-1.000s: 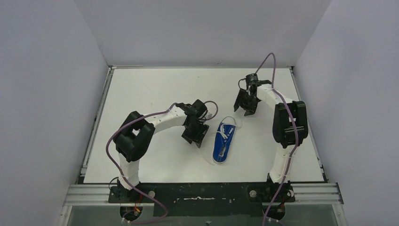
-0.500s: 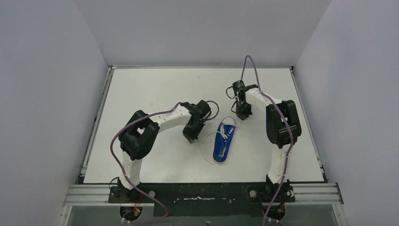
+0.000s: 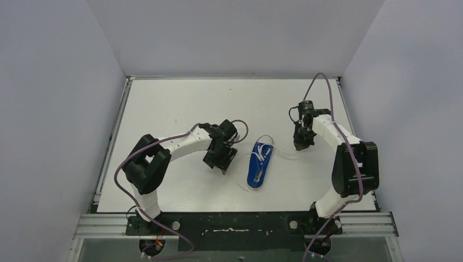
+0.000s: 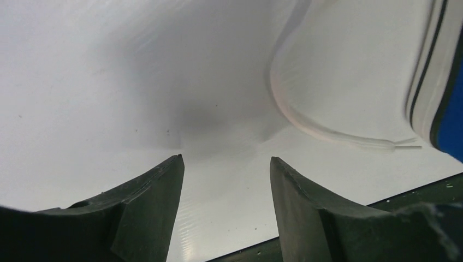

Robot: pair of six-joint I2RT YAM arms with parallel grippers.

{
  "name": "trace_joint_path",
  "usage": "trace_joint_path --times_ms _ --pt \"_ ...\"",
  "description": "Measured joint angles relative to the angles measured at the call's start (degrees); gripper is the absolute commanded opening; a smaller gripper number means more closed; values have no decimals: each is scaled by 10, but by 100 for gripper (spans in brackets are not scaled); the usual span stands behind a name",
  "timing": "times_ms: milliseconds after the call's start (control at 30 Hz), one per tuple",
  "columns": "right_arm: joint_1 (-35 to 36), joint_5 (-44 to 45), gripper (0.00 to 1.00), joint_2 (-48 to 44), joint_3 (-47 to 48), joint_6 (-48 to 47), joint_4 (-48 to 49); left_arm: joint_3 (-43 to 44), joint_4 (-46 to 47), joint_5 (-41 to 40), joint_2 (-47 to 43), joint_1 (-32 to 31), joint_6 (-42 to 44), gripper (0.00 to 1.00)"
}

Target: Tie the shoes

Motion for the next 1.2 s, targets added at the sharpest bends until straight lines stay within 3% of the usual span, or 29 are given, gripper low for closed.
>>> trace_joint_path --times_ms 333,433,600,867,1067,1133,1200 --pt "7 -62 0 -125 -52 4 -16 68 23 8 70 -24 -24 53" --pt "7 -82 0 -131 -74 10 -16 93 24 7 87 -28 -31 40" --pt "9 -147 0 -100 -93 31 11 111 18 -15 103 -31 -40 0" --pt "48 -207 0 23 -85 74 101 32 8 -62 46 -26 -46 0" --pt "44 -190 0 39 -52 92 106 -19 -35 -78 -25 -13 -43 0" --pt "35 -176 0 35 -45 89 94 -20 -35 -72 -38 -8 -34 11" --pt "25 -162 0 25 -43 80 76 -20 -33 -65 -42 -5 -22 31"
